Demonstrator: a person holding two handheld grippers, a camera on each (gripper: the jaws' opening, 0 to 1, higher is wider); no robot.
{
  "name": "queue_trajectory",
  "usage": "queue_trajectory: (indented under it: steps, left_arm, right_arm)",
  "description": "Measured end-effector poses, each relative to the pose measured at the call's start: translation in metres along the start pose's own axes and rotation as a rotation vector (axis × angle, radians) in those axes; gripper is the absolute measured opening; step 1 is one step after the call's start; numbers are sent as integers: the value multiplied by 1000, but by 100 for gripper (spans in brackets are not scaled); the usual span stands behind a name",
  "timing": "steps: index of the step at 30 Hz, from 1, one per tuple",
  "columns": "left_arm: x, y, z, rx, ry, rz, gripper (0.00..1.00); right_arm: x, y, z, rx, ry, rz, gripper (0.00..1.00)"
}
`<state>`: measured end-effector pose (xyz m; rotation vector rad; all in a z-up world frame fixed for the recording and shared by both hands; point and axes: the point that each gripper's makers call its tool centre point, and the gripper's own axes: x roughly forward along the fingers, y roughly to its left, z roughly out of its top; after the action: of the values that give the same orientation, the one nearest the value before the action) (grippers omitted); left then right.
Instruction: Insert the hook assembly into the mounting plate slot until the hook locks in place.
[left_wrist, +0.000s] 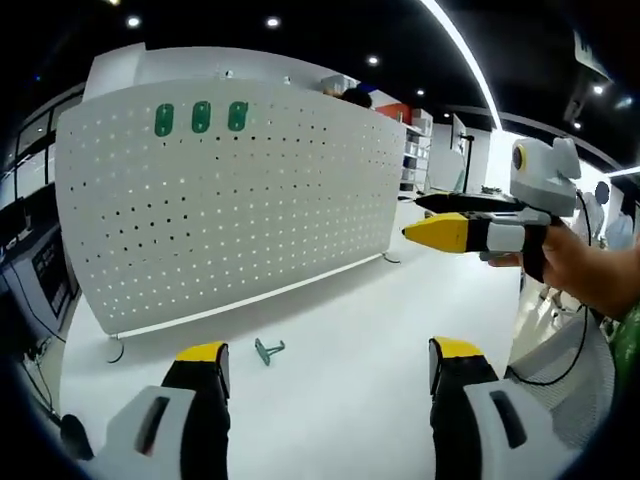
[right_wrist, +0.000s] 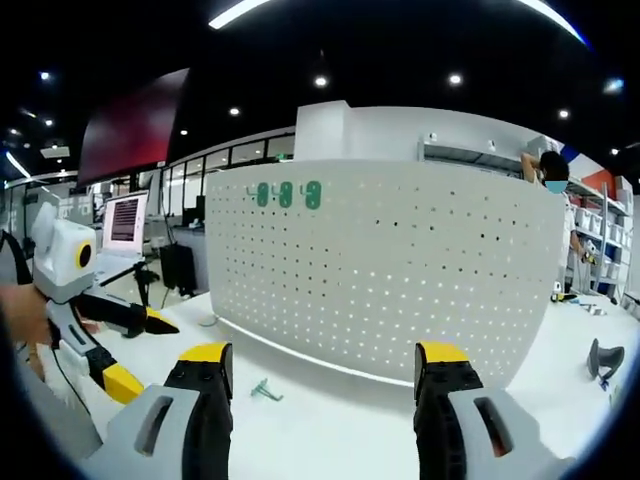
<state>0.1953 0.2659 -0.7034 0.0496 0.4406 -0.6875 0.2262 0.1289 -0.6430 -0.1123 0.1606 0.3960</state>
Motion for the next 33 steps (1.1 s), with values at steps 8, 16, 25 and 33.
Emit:
queue_trajectory:
  steps: [8,16,25,33]
  left_arm:
    - [15,9,-8,0,33,10,83]
    - [32,17,-19,-9,73,13,82]
    - [58,31,-30,-13,126,29,79]
    - [75,43,-43,-20,169,40,78]
  right_arm:
    - [-4,5,-13,0,29,30,75]
    - [-10,7,-27,13,60,50,75]
    - [-14,12,-42,26,89,73,75]
    - [-17,19,-52,44,111,106,75]
